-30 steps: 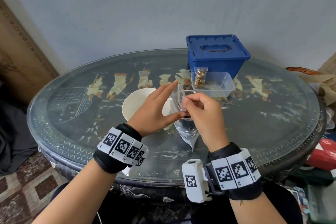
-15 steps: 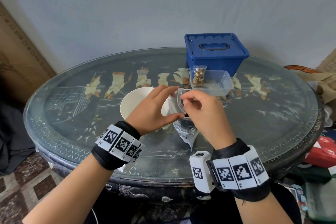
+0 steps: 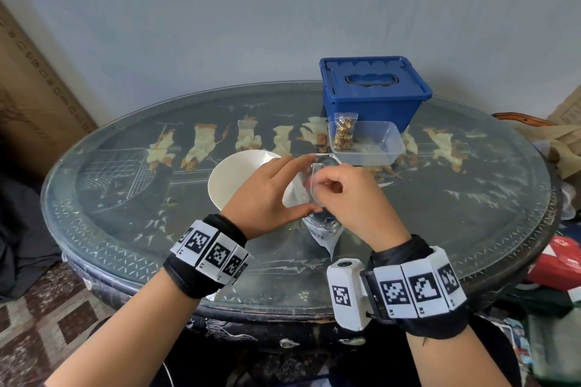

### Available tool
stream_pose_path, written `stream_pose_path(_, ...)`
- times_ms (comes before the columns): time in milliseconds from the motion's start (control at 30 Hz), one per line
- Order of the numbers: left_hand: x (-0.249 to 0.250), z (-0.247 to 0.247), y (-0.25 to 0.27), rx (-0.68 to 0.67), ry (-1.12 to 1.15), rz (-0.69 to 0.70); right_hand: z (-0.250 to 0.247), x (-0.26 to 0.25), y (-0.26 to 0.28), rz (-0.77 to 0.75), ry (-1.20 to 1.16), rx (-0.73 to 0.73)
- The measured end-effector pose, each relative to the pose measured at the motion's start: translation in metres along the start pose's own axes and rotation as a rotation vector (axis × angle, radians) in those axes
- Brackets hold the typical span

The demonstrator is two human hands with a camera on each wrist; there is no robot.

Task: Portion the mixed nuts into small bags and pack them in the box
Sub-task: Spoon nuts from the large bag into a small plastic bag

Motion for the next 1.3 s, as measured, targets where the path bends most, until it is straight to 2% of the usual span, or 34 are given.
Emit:
stream_pose_path(300, 0.0, -0.003, 0.002, 0.092, -0.142, 0.021, 0.0, -0.003, 0.0, 0.012, 0.058, 0.055)
stream_pose_path(633, -0.008, 0.0, 0.008, 0.098, -0.107, -0.056, 0.003, -0.001, -0.003, -0.006, 0.097, 0.066)
stream_pose_path(800, -0.024, 0.003, 0.012, 0.128, 0.051, -0.187, -0.008, -0.002, -0.004, -0.085, 0.095, 0.08)
stream_pose_path(900, -0.032, 0.006, 0.017, 0.156, 0.114, -0.287, -0.029, 0.003, -0.006, -0.099, 0.188, 0.183)
stream_pose_path(967, -0.039, 0.01, 0.02, 0.146, 0.143, -0.393, -0.041, 0.012, -0.01, -0.052, 0.291, 0.198)
stream_pose_path(1033, -0.046, 0.016, 0.024, 0.128, 0.164, -0.493, -0.045, 0.027, -0.015, 0.07, 0.421, 0.119)
stream_pose_path(1133, -0.048, 0.022, 0.025, 0.114, 0.199, -0.561, -0.044, 0.052, -0.016, 0.248, 0.531, -0.088)
stream_pose_path(1233, -0.046, 0.025, 0.024, 0.103, 0.21, -0.564, -0.038, 0.066, -0.013, 0.297, 0.538, -0.227)
stream_pose_path(1300, -0.045, 0.026, 0.023, 0.09, 0.207, -0.565, -0.038, 0.066, -0.012, 0.27, 0.529, -0.216)
Point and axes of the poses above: each hand's wrist, its own y-axis away from the middle knuckle, its own z-axis out of the palm, x = y × z, the point moved 7 cm from there along -y, towards the middle knuckle, and after that the axes turned 6 degrees about -x, right-handed, at the moved point
